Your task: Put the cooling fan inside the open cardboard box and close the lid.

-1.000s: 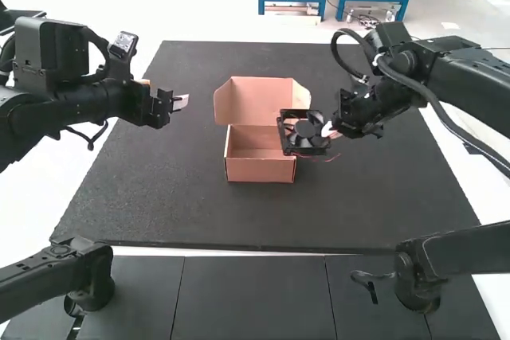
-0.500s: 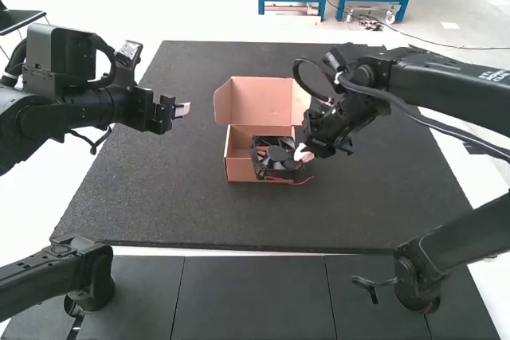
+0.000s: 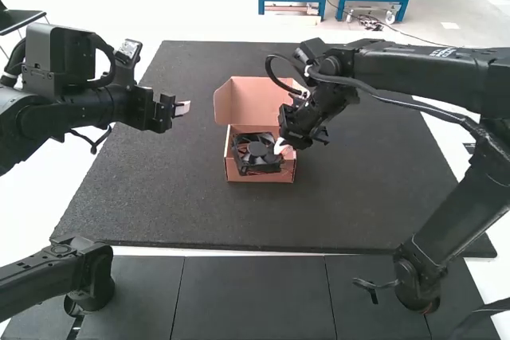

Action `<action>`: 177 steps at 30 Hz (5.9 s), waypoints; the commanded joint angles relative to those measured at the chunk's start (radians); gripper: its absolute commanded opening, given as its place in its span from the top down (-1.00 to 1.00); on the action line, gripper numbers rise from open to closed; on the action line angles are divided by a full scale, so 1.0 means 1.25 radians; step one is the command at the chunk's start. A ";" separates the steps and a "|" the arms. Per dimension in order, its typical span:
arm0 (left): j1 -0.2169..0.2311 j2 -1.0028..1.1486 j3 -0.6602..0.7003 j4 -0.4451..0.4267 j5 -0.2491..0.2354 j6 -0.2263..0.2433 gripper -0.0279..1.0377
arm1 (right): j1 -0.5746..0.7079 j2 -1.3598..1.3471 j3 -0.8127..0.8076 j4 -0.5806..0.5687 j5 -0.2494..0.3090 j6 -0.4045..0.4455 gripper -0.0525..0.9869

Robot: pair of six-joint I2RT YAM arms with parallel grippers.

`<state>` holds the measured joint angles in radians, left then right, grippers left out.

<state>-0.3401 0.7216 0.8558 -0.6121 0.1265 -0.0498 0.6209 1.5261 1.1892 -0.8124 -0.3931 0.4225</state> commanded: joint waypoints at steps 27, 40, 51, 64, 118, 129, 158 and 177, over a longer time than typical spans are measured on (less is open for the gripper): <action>0.007 -0.002 -0.007 -0.005 -0.007 -0.008 -0.86 | -0.073 0.127 0.109 0.110 0.029 0.150 0.94; 0.007 -0.002 -0.005 -0.002 -0.007 -0.009 -0.86 | -0.075 0.163 0.114 0.126 0.064 0.130 0.94; 0.007 -0.003 -0.005 -0.001 -0.007 -0.012 -0.86 | -0.075 0.200 0.111 0.142 0.096 0.094 0.94; 0.007 -0.014 -0.004 -0.009 -0.005 -0.019 -0.86 | -0.078 0.225 0.097 0.174 0.111 0.090 0.94; 0.018 0.047 -0.021 0.079 -0.007 -0.046 -0.86 | -0.084 0.293 0.306 -0.042 -0.011 -0.155 -0.32; 0.018 0.175 0.038 0.135 -0.023 -0.046 -0.86 | -0.153 0.183 0.401 -0.242 0.037 -0.436 -0.32; 0.087 0.461 0.174 0.166 -0.062 -0.046 -0.86 | -0.192 -0.065 -0.043 0.352 0.206 -0.419 -0.30; 0.086 0.533 0.211 0.172 -0.063 -0.031 -0.86 | -0.221 -0.015 -0.046 0.424 0.225 -0.419 -0.30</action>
<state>-0.2356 1.3769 1.0828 -0.4026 0.0521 -0.0990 0.3584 1.4975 1.1233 -0.2897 -0.1223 -0.1078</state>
